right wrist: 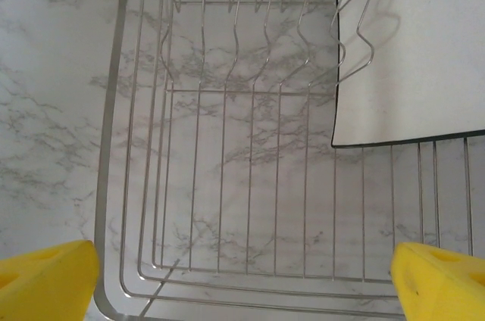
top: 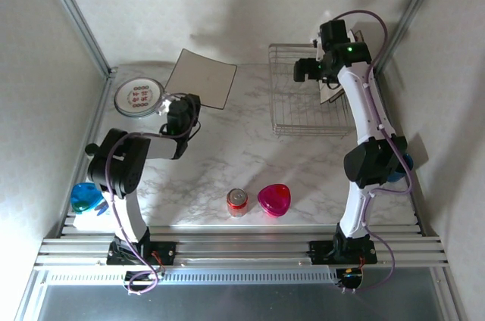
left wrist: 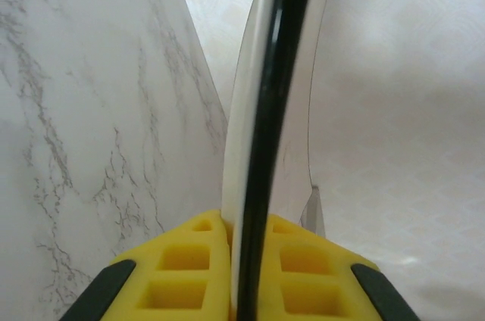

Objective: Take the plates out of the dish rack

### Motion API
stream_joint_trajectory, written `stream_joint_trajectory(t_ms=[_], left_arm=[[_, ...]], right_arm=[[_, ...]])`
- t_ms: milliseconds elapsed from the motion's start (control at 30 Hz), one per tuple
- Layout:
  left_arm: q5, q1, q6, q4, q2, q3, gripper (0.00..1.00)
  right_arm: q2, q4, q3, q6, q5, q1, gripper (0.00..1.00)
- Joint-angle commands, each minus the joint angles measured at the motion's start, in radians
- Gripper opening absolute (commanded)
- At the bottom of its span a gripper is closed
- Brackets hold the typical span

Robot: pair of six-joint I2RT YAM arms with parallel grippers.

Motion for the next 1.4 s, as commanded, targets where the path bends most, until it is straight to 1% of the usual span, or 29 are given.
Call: stream_joint_trajectory(t_ms=[0,167,367,633,900,1367], left_arm=[[-0.193,-0.028,-0.044,0.263,-0.001,0.029,0.00],[-0.319,-0.071,-0.080,0.271,0.049,0.039,0.00],[-0.346,-0.082,-0.157,0.245,0.114,0.074,0.00],[-0.357,-0.080,-0.209,0.213,0.171,0.099,0.00],[-0.255,-0.056,-0.234,0.181,0.253,0.183,0.00],[-0.291,-0.053,-0.232,0.101,0.282,0.212,0.00]], right_arm=[[0.006,-0.032,0.050,-0.022,-0.003,0.008,0.99],[0.041,-0.054,0.103,-0.034,-0.017,0.015,0.99],[0.091,-0.091,0.175,-0.045,-0.029,0.033,0.99],[0.127,-0.119,0.232,-0.049,-0.026,0.058,0.99],[0.130,-0.117,0.232,-0.049,-0.017,0.065,0.99],[0.144,-0.104,0.238,-0.055,-0.025,0.064,0.99]])
